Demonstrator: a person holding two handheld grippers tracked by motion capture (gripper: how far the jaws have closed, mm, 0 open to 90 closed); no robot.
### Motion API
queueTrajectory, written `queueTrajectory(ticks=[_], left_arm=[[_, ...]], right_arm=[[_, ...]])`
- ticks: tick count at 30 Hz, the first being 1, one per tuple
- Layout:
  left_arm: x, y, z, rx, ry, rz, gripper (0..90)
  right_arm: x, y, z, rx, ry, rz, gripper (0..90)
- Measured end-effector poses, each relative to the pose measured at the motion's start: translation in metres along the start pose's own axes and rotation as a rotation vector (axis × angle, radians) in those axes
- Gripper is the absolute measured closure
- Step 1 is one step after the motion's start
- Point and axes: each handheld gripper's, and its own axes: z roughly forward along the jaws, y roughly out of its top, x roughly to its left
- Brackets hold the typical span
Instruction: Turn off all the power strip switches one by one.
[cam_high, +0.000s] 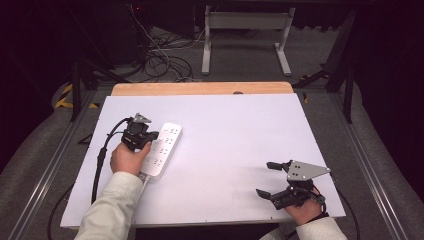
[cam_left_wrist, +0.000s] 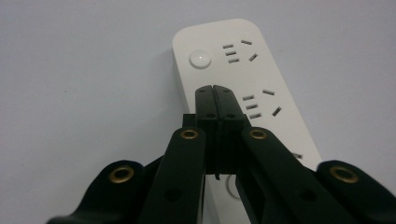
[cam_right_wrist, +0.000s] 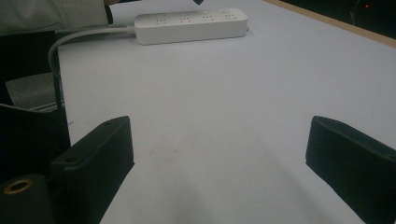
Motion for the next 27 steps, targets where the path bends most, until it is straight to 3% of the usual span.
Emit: queueTrajectory(ticks=[5, 7, 9, 13, 19, 22, 24, 27], left_arm=[[-0.009, 0.006, 0.005, 0.022, 0.028, 0.045, 90.0], [-0.013, 0.007, 0.007, 0.03, 0.091, 0.07, 90.0], [-0.015, 0.006, 0.01, 0.042, 0.099, 0.071, 90.0], [-0.012, 0.007, 0.013, 0.046, 0.047, 0.043, 90.0], [-0.008, 0.007, 0.014, 0.056, 0.032, 0.017, 90.0], [-0.005, 0.006, 0.015, 0.059, 0.005, -0.006, 90.0], [-0.005, 0.007, 0.015, 0.063, 0.003, -0.011, 90.0], [-0.007, 0.007, 0.015, 0.068, 0.048, 0.015, 90.0]], right_arm=[[0.0, 0.0, 0.0, 0.0, 0.003, 0.001, 8.0], [0.0, 0.0, 0.0, -0.001, 0.003, 0.002, 8.0], [0.0, 0.0, 0.0, -0.001, 0.003, 0.001, 8.0], [0.0, 0.0, 0.0, -0.003, 0.006, 0.004, 8.0], [-0.001, 0.0, 0.0, -0.004, 0.01, 0.005, 7.9], [0.0, 0.0, 0.0, -0.004, 0.011, 0.004, 7.9], [0.0, 0.0, 0.0, -0.005, 0.012, 0.004, 7.9], [0.0, 0.0, 0.0, -0.004, 0.011, 0.0, 7.9]])
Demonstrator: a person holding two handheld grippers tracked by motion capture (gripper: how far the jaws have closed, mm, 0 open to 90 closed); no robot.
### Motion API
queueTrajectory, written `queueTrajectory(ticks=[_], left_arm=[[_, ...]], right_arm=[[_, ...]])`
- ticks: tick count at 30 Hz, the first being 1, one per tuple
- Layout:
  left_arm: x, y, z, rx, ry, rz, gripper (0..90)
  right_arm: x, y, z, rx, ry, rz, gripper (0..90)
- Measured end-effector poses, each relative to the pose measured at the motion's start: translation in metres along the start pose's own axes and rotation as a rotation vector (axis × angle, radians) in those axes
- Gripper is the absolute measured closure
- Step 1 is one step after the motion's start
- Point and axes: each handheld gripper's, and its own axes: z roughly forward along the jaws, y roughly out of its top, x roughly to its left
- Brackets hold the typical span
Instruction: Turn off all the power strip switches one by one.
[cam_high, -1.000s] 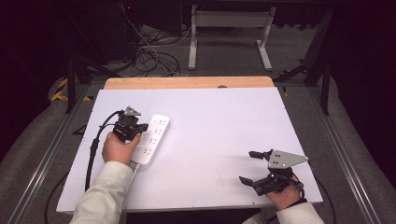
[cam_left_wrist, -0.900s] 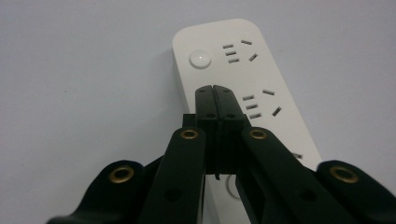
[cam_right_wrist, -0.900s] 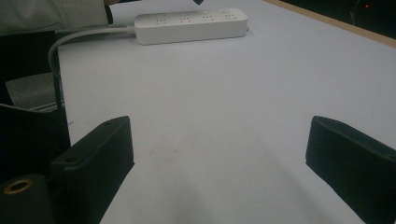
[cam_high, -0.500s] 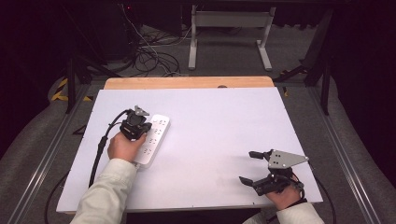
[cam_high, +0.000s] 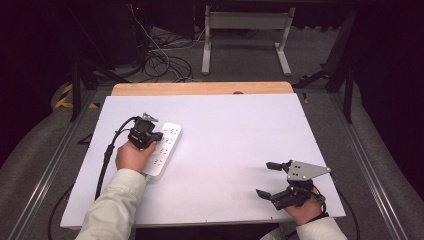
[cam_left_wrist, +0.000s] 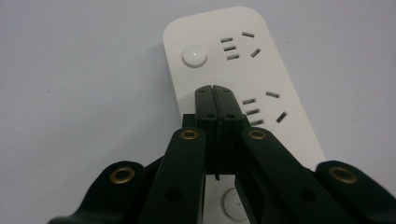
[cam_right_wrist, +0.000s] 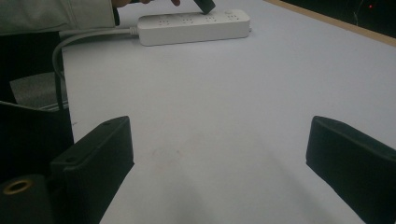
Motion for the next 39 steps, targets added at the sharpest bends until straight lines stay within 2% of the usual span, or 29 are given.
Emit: queueTrajectory(ticks=[2, 4, 7, 9, 18, 25, 36, 38, 39], left_arm=[[0.0012, -0.0007, -0.0001, -0.002, 0.0, 0.0, 90.0], [0.0029, -0.0015, -0.0001, -0.009, -0.015, -0.017, 90.0], [0.0022, -0.0015, 0.0005, -0.017, -0.038, -0.014, 90.0], [0.0001, -0.0007, 0.0015, -0.021, -0.03, 0.001, 90.0], [-0.003, -0.0009, 0.0031, -0.03, -0.028, -0.006, 90.0], [-0.0049, -0.0017, 0.0032, -0.036, -0.007, 0.01, 90.0], [0.0019, -0.0058, 0.0045, -0.055, -0.056, -0.043, 90.0], [-0.0003, -0.0051, 0.0044, -0.053, -0.044, -0.04, 90.0], [-0.0029, -0.0045, 0.0044, -0.054, -0.019, -0.016, 90.0]], right_arm=[[0.0005, 0.0001, 0.0001, -0.001, 0.001, -0.001, 7.9], [0.0006, 0.0001, -0.0001, -0.002, 0.002, -0.001, 7.9], [0.0004, 0.0001, 0.0, -0.001, 0.002, -0.002, 7.9], [0.0003, 0.0001, 0.0003, 0.0, 0.002, -0.001, 7.9], [0.0006, -0.0004, -0.001, -0.001, 0.004, -0.004, 7.9], [0.0014, -0.0001, -0.0012, -0.003, 0.008, -0.008, 7.9], [0.0026, -0.0002, -0.0013, -0.001, 0.013, -0.01, 7.9], [0.0028, -0.0002, -0.001, 0.001, 0.014, -0.013, 7.9], [0.0027, -0.0002, -0.0012, 0.001, 0.014, -0.014, 7.9]])
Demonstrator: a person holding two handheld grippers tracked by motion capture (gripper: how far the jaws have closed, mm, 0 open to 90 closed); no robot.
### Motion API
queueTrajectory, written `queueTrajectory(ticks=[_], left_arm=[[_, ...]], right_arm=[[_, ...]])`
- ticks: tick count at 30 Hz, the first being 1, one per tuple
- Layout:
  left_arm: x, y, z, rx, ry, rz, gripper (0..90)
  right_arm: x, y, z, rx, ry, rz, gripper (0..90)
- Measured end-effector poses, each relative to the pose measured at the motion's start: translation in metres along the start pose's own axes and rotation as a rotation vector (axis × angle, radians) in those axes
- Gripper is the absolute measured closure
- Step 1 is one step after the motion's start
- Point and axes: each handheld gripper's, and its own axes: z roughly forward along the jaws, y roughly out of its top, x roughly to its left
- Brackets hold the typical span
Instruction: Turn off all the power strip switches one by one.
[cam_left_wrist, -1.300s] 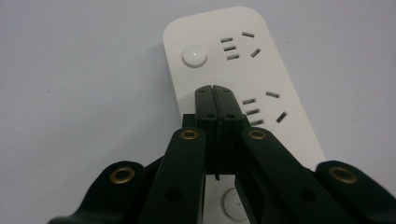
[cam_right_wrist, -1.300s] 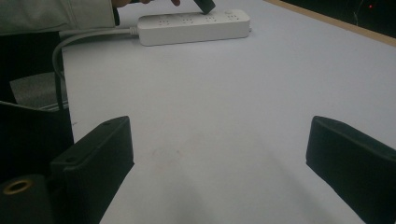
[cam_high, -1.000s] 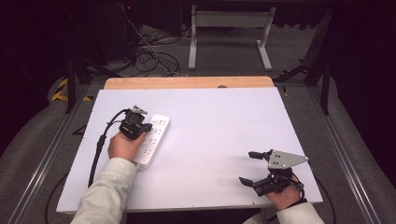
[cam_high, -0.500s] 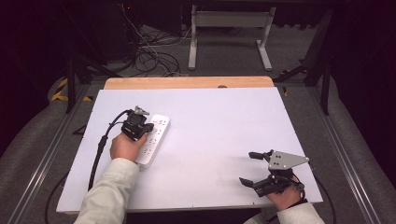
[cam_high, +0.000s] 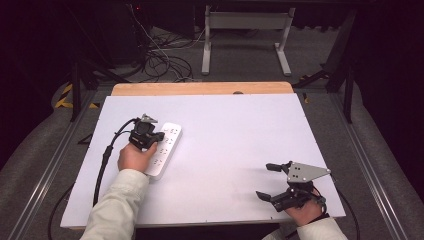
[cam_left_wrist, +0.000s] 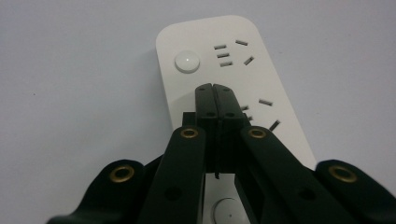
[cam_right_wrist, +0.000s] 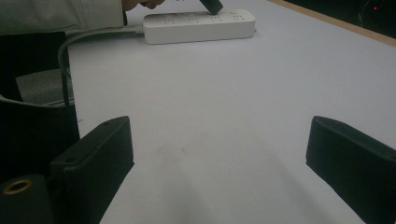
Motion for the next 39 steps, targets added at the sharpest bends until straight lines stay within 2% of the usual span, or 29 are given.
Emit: queueTrajectory(ticks=[1, 2, 3, 6, 7, 10, 14, 19, 21, 23, 25, 28, 31, 35, 37, 39], left_arm=[[-0.003, 0.001, 0.0, 0.003, 0.015, 0.006, 90.0], [-0.002, 0.002, -0.002, -0.016, 0.015, 0.009, 90.0], [-0.002, 0.004, -0.002, -0.011, 0.015, -0.007, 90.0], [0.004, 0.007, -0.006, -0.06, -0.016, -0.039, 90.0], [0.006, 0.009, -0.006, -0.061, -0.02, -0.053, 90.0], [0.012, 0.01, -0.003, -0.068, -0.025, -0.06, 90.0], [0.021, 0.009, 0.001, -0.085, -0.033, -0.094, 90.0], [0.025, 0.012, 0.003, -0.123, -0.043, -0.118, 90.0], [0.023, 0.017, 0.006, -0.095, -0.033, -0.086, 90.0], [0.018, 0.023, 0.007, -0.096, -0.028, -0.058, 90.0], [0.016, 0.028, 0.008, -0.108, -0.039, -0.064, 90.0], [0.013, 0.031, 0.012, -0.083, -0.026, -0.052, 90.0], [0.015, 0.03, 0.013, -0.08, -0.029, -0.07, 90.0], [0.016, 0.03, 0.017, -0.061, -0.018, -0.069, 90.0], [0.016, 0.028, 0.019, -0.044, -0.026, -0.079, 90.0], [0.017, 0.027, 0.021, -0.038, -0.021, -0.071, 90.0]], right_arm=[[0.0, 0.0, 0.0, 0.0, -0.002, 0.001, 7.9], [0.0, 0.0, 0.0, -0.002, -0.003, 0.002, 7.9], [-0.001, 0.0, -0.001, -0.003, -0.005, 0.003, 7.9], [-0.002, 0.0, 0.0, -0.004, -0.005, 0.008, 7.9], [-0.002, 0.0, 0.001, -0.001, -0.003, 0.008, 7.9], [-0.002, 0.0, 0.002, 0.006, -0.002, 0.008, 7.9], [-0.003, -0.001, 0.003, 0.007, -0.001, 0.013, 7.9], [-0.003, -0.001, 0.003, 0.009, -0.002, 0.014, 7.9], [-0.004, -0.001, 0.004, 0.011, -0.001, 0.015, 7.9], [-0.004, -0.001, 0.004, 0.013, -0.002, 0.016, 7.9], [-0.004, -0.001, 0.004, 0.013, -0.002, 0.016, 7.8], [-0.004, -0.001, 0.003, 0.01, 0.0, 0.016, 7.8], [-0.004, -0.001, 0.003, 0.009, 0.002, 0.02, 7.8], [-0.004, -0.001, 0.004, 0.011, 0.003, 0.016, 7.8], [-0.004, -0.001, 0.003, 0.01, 0.003, 0.015, 7.8], [-0.004, -0.001, 0.003, 0.009, 0.002, 0.015, 7.8]])
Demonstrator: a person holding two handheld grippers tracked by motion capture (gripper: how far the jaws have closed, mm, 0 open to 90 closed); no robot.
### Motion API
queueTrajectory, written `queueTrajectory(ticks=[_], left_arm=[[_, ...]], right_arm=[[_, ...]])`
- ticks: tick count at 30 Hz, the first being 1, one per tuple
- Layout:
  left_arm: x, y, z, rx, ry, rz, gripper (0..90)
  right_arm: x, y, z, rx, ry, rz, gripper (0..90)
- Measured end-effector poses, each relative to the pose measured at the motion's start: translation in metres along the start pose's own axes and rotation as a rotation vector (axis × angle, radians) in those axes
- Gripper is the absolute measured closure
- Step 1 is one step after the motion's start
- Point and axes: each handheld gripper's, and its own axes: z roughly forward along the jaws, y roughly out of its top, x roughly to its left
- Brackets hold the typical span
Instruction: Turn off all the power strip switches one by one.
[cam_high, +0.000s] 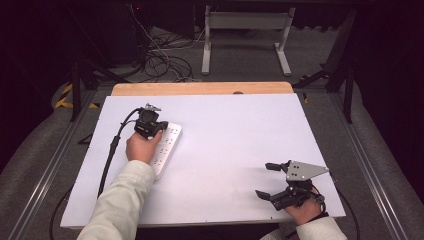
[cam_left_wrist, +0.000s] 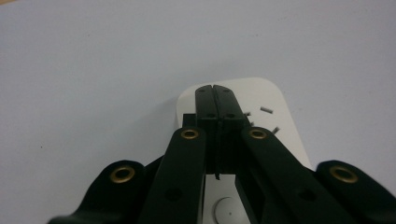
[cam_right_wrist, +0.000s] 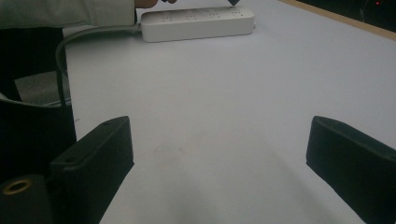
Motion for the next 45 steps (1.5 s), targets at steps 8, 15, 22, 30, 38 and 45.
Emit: queueTrajectory(ticks=[8, 15, 22, 30, 38, 45], left_arm=[[-0.003, -0.001, 0.002, 0.009, 0.019, 0.025, 90.0], [-0.004, -0.002, 0.002, 0.003, 0.026, 0.022, 90.0], [-0.005, -0.008, 0.003, -0.034, 0.02, 0.053, 90.0], [-0.007, -0.009, 0.003, -0.044, 0.03, 0.056, 90.0], [-0.006, -0.008, 0.004, -0.036, 0.024, 0.03, 90.0], [-0.011, 0.002, -0.027, -0.128, -0.002, 0.06, 90.0]], right_arm=[[0.001, 0.0, -0.001, -0.002, 0.0, -0.002, 7.8], [0.001, 0.0, -0.001, -0.001, -0.002, -0.005, 7.8], [0.002, 0.001, -0.001, 0.001, -0.003, -0.008, 7.8], [0.002, 0.0, -0.003, -0.005, -0.003, -0.007, 7.8], [0.002, 0.0, -0.002, -0.003, 0.0, -0.007, 7.8], [-0.001, 0.0, -0.002, -0.007, -0.004, 0.001, 7.8]])
